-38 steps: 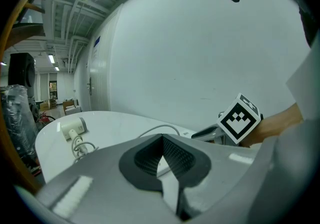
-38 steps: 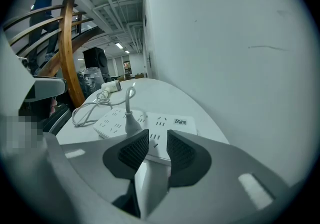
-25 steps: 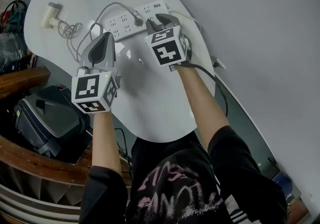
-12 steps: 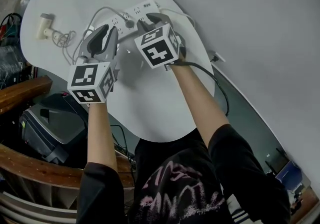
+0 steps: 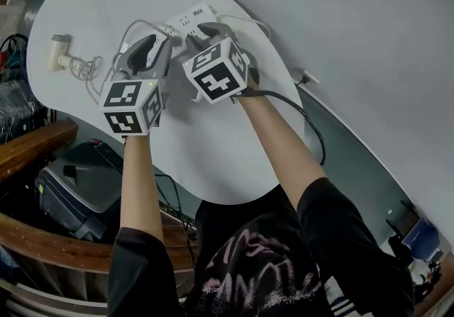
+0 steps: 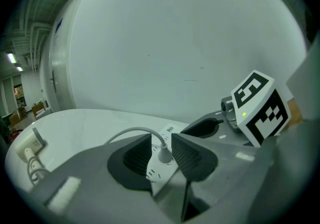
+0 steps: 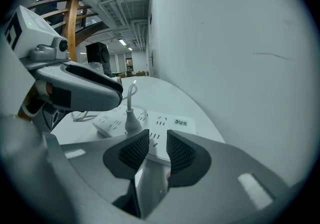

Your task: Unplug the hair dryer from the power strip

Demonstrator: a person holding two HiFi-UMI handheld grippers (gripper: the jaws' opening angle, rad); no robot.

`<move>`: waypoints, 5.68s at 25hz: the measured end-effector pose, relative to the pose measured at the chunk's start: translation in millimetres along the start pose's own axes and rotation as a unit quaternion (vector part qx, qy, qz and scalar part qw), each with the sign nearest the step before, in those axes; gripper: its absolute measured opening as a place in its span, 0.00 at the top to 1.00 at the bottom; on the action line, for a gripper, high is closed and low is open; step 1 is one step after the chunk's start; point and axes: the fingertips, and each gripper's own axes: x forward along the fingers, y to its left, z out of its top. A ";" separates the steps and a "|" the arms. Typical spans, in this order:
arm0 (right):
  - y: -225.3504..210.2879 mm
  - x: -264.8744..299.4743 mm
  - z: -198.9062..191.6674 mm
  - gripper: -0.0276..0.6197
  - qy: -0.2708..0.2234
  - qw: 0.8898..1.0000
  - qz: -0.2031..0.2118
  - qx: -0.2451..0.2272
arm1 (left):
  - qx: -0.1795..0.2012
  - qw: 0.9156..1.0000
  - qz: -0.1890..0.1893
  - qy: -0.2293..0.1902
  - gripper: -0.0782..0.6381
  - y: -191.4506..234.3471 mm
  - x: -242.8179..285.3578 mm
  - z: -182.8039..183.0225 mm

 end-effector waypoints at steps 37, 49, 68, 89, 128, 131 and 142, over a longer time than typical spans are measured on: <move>2.0 -1.8 -0.7 0.74 -0.003 1.000 0.006 -0.012 | 0.015 0.998 -0.037 0.058 0.82 -7.4 29.0 -20.9; 1.9 -1.0 -0.2 0.74 0.003 1.000 0.005 -0.013 | 0.019 0.998 -0.039 0.054 0.82 -8.2 26.3 -19.3; 3.0 -2.2 1.2 0.75 0.007 1.000 0.004 -0.010 | 0.039 0.998 -0.031 0.022 0.82 -2.6 6.4 9.1; -3.7 -4.1 1.9 0.78 0.000 1.000 -0.006 0.031 | 0.011 1.000 0.000 -0.005 0.82 18.0 -7.8 10.8; -1.1 -54.9 55.1 0.93 -0.088 0.996 -0.025 0.003 | -0.037 0.995 0.068 -0.063 0.82 45.2 -53.6 10.4; -2.2 -62.6 56.4 0.92 -0.094 0.995 -0.020 0.007 | -0.036 0.994 0.076 -0.066 0.82 41.4 -60.4 12.6; -11.2 -102.5 71.3 0.93 -0.130 0.991 -0.020 0.005 | -0.038 0.990 0.099 -0.091 0.82 24.9 -93.9 26.4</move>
